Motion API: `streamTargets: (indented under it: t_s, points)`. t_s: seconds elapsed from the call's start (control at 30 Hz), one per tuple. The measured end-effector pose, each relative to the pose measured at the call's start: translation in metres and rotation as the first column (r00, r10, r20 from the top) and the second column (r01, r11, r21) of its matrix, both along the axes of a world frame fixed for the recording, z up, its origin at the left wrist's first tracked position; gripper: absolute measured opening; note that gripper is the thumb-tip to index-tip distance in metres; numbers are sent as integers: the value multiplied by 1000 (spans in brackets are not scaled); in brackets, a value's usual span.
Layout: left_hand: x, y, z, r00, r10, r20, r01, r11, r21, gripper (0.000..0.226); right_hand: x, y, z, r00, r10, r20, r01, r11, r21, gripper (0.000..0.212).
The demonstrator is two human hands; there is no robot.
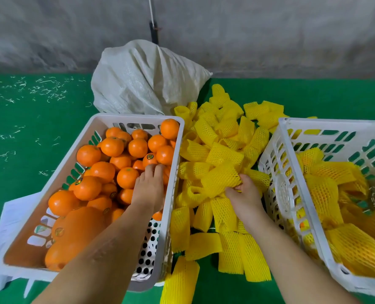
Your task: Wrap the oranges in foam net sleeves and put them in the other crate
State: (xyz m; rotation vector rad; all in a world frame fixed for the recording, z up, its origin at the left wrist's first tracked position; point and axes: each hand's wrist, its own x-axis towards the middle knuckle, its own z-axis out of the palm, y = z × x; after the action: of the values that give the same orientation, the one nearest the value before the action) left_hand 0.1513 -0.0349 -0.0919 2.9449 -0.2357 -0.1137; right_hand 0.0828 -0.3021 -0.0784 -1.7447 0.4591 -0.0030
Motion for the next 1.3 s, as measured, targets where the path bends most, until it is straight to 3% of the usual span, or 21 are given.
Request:
streamTargets:
  t_s: [0.17, 0.33, 0.53, 0.63, 0.73, 0.83, 0.9, 0.97, 1.03, 1.1, 1.17, 1.23, 1.3]
  points:
    - [-2, -17, 1, 994, 61, 95, -63, 998, 12, 50, -32, 23, 18, 996, -12, 89, 4, 996, 93, 16]
    - [-8, -18, -8, 972, 203, 117, -190, 975, -118, 61, -44, 35, 21, 996, 65, 67, -72, 992, 106, 11]
    - [-10, -8, 0, 975, 142, 169, -118, 983, -143, 53, -21, 64, 30, 987, 157, 22, -159, 973, 169, 52]
    - [-13, 1, 9, 976, 129, 177, -107, 986, -126, 69, -10, 80, 36, 982, 186, 9, -186, 976, 117, 72]
    - [-19, 6, 21, 965, 174, 195, -113, 951, -288, 83, -1, 96, 41, 959, 278, -60, -274, 959, 68, 85]
    - [-31, 9, 42, 953, 271, 136, -155, 819, -552, 86, 0, 109, 38, 952, 301, -48, -304, 950, -75, 51]
    - [-46, 8, 58, 949, 304, 82, -155, 678, -719, 74, -6, 109, 39, 971, 237, 43, -235, 971, -40, 19]
    - [-70, -1, 69, 961, 275, -25, -156, 463, -872, 68, -16, 106, 39, 984, 150, 98, -158, 984, 81, 34]
    - [-96, -13, 80, 974, 174, -142, -186, 271, -944, 73, -30, 101, 44, 991, 57, 122, -80, 977, 196, 31]
    - [-112, -19, 85, 985, 46, -169, -175, 236, -956, 76, -46, 100, 49, 994, -29, 107, -4, 956, 294, 22]
    - [-116, -16, 91, 974, -94, -204, -172, 272, -947, 74, -59, 97, 55, 992, -110, 59, 72, 892, 446, 31]
    - [-119, -14, 100, 920, -259, -294, -239, 225, -945, 76, -68, 94, 59, 983, -183, 23, 138, 812, 567, 36]
    - [-126, -16, 104, 817, -408, -407, -369, 174, -913, 81, -76, 90, 66, 980, -199, 27, 158, 846, 509, 27]
